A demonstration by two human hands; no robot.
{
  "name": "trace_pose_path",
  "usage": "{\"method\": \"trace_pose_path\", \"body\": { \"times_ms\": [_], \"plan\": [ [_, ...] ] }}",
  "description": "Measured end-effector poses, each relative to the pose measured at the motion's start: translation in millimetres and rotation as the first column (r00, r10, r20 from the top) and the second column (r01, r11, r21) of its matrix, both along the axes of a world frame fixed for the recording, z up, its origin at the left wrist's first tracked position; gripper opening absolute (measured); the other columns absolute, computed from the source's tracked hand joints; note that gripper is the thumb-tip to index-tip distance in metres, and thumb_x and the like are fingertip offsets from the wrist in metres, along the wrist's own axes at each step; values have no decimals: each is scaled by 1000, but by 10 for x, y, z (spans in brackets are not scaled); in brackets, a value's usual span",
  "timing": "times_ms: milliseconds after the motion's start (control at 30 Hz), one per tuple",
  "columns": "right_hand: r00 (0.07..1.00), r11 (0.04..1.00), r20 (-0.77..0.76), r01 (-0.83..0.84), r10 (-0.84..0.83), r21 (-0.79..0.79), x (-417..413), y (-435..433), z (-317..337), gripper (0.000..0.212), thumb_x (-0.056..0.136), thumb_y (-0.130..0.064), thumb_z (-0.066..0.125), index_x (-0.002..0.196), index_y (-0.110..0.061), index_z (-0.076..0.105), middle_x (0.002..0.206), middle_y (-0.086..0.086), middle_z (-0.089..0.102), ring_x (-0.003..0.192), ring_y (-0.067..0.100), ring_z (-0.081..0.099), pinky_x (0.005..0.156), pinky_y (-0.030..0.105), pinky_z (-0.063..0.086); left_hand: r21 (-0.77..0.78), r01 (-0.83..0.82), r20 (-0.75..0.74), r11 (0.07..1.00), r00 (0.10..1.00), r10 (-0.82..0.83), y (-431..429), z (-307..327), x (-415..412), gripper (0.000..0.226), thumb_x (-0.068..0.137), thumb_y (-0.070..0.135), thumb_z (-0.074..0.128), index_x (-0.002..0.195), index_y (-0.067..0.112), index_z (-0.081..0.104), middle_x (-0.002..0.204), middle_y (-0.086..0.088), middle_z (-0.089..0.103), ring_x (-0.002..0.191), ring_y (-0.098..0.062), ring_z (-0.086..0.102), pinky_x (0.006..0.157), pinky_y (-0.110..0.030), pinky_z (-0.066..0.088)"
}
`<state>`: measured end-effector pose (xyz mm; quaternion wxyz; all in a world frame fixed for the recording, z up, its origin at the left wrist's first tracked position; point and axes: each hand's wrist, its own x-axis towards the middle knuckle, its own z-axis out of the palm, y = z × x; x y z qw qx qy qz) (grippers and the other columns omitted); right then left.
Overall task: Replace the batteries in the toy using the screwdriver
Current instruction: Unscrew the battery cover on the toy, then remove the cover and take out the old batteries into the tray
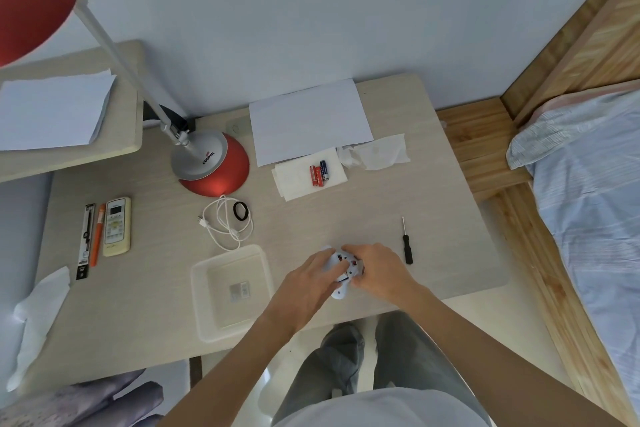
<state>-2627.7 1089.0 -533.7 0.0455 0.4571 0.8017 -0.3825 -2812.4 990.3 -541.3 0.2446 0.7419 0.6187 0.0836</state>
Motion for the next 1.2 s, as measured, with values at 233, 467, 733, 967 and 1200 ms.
{"method": "trace_pose_path", "body": {
  "times_ms": [233, 467, 733, 967, 1200],
  "plan": [
    [1000, 1000, -5, 4, -4, 7, 6, -15, -47, 45, 92, -27, 76, 135, -30, 66, 112, -4, 77, 97, 17, 73, 92, 34, 62, 84, -53, 39, 995, 998, 49, -112, 17, 16, 64, 82, 29, 92, 141, 24, 65, 146, -11, 63, 118, -24, 73, 92, -33, 64],
    [1000, 1000, 21, 8, -7, -4, 52, -36, -72, 61, 86, -31, 84, 143, -29, 60, 122, -4, 75, 106, 16, 72, 98, 36, 60, 145, -125, 15, 982, 992, 124, -128, 61, -265, 53, 99, 23, 75, 148, 26, 56, 150, -13, 57, 131, -28, 61, 91, -37, 65],
    [1000, 1000, 16, 20, -20, -11, 107, -39, -95, 68, 87, -33, 85, 148, -27, 57, 129, -5, 74, 113, 16, 71, 101, 33, 58, 58, -179, -115, 982, 976, 185, 363, -72, -572, 49, 97, 18, 76, 144, 23, 63, 147, -13, 61, 132, -34, 57, 85, -47, 65],
    [999, 1000, 24, 26, -26, 1, 110, -41, -105, 69, 89, -31, 83, 151, -26, 54, 132, -3, 73, 115, 17, 70, 101, 32, 57, -46, -149, -169, 988, 976, 139, 541, -260, -609, 43, 102, 23, 69, 144, 22, 62, 152, -11, 54, 138, -33, 51, 89, -51, 63],
    [999, 999, 29, 35, -35, 4, 122, -45, -132, 68, 88, -32, 84, 150, -28, 55, 131, -4, 73, 114, 15, 69, 101, 33, 58, -63, -132, -180, 989, 977, 119, 523, -205, -654, 51, 97, 23, 76, 145, 23, 60, 158, -8, 49, 141, -30, 50, 89, -48, 64]
  ]
}}
